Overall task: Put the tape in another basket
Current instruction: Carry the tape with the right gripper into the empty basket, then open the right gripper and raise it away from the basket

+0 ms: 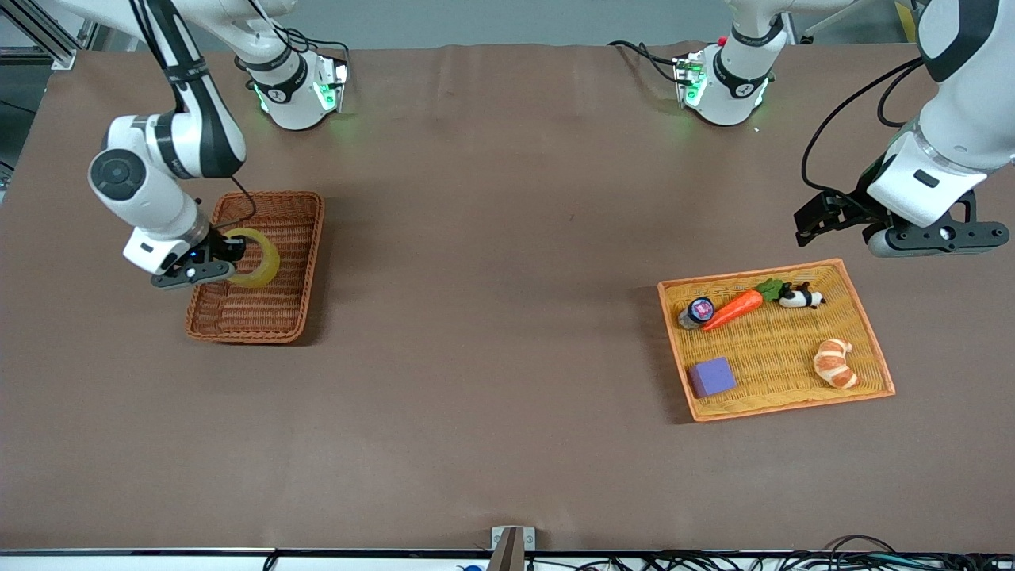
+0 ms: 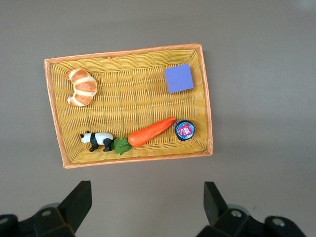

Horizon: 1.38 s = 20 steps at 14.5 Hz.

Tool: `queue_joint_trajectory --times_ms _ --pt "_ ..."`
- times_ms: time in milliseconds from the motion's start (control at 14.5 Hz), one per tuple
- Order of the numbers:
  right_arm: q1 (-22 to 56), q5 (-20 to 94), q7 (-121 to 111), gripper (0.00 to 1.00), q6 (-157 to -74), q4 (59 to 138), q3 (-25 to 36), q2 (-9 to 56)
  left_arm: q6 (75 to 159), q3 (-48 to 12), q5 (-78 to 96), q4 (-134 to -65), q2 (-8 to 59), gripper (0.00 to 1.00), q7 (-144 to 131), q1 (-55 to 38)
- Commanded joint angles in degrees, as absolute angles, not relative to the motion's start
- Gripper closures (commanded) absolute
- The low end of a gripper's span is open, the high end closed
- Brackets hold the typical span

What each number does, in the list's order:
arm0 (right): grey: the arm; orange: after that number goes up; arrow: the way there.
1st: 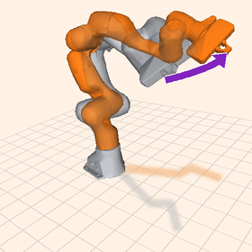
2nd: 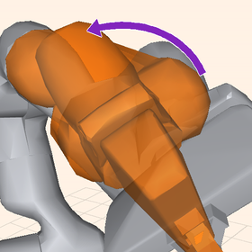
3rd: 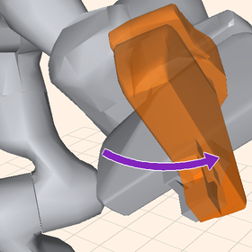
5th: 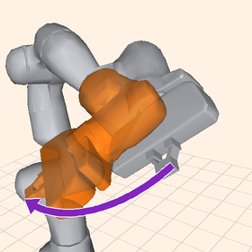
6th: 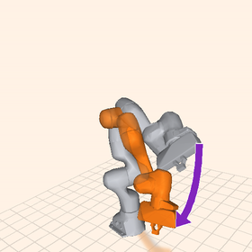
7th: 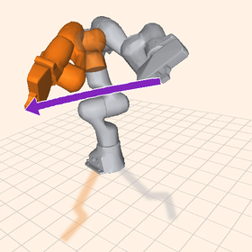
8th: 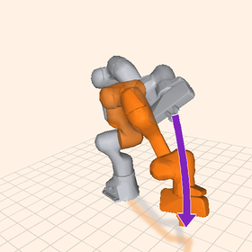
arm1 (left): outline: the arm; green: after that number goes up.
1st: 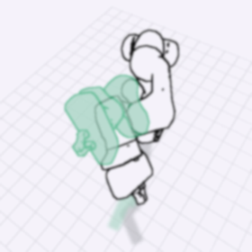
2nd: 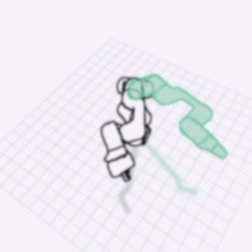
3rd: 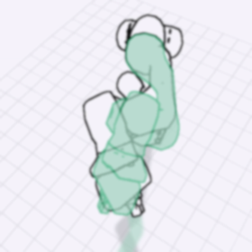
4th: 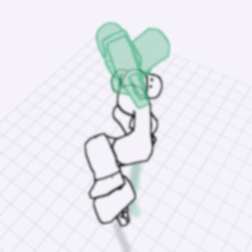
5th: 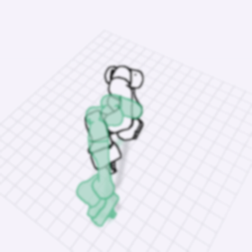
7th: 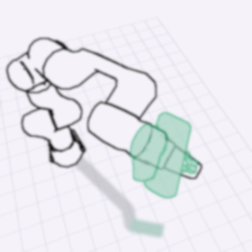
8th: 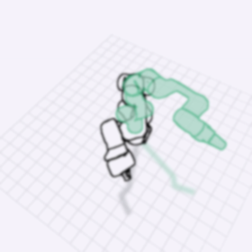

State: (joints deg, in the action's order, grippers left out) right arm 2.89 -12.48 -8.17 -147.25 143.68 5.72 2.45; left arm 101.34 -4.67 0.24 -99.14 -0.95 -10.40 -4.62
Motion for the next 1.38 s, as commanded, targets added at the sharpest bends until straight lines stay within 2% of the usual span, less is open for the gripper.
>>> queue_joint_trajectory --times_ms 0,207,276,346,415,553,691,829,1037,1313 --pt "3.3 -11.3 -8.9 0.97 -154.9 149.4 7.0 1.3 101.2 -4.7 -0.1 -98.6 -0.7 0.0 -10.7 -4.6" --pt "3.0 -11.3 -9.0 0.9 -157.1 149.5 7.2 3.9 101.1 -4.8 -0.1 -98.7 -0.8 0.0 -10.8 -4.7" --pt "3.0 -11.3 -9.0 0.84 -157.2 149.5 7.6 4.7 101.0 -4.8 -0.1 -98.8 -0.8 0.0 -10.8 -4.7" --pt "3.1 -11.3 -9.0 0.72 -157.3 149.5 7.8 5.0 101.0 -4.8 -0.1 -98.9 -0.8 0.0 -10.7 -4.7" --pt "3.1 -11.3 -9.0 0.45 -157.2 149.4 7.8 5.1 101.0 -4.8 -0.1 -98.9 -0.8 0.0 -10.8 -4.7" --pt "3.3 -11.3 -8.7 0.0 -156.6 148.9 7.8 4.8 101.0 -4.8 -0.1 -98.9 -0.7 0.0 -10.8 -4.7" --pt "4.1 -11.3 -8.4 0.0 -154.1 145.7 7.6 3.8 101.0 -4.7 -0.1 -98.9 -0.7 0.0 -10.7 -4.6" --pt "4.8 -11.3 -7.9 0.0 -143.2 138.5 7.3 2.3 101.0 -4.8 -0.1 -98.9 -0.7 0.0 -10.7 -4.6" --pt "4.8 -10.2 -4.2 0.0 -124.4 121.9 4.6 2.2 101.0 -4.8 -0.1 -98.9 -0.8 0.0 -10.6 -4.6" --pt "5.1 -5.9 -4.1 0.0 -110.3 105.2 3.3 2.4 100.6 -4.8 0.0 -98.7 -0.8 0.0 -10.6 -4.5"
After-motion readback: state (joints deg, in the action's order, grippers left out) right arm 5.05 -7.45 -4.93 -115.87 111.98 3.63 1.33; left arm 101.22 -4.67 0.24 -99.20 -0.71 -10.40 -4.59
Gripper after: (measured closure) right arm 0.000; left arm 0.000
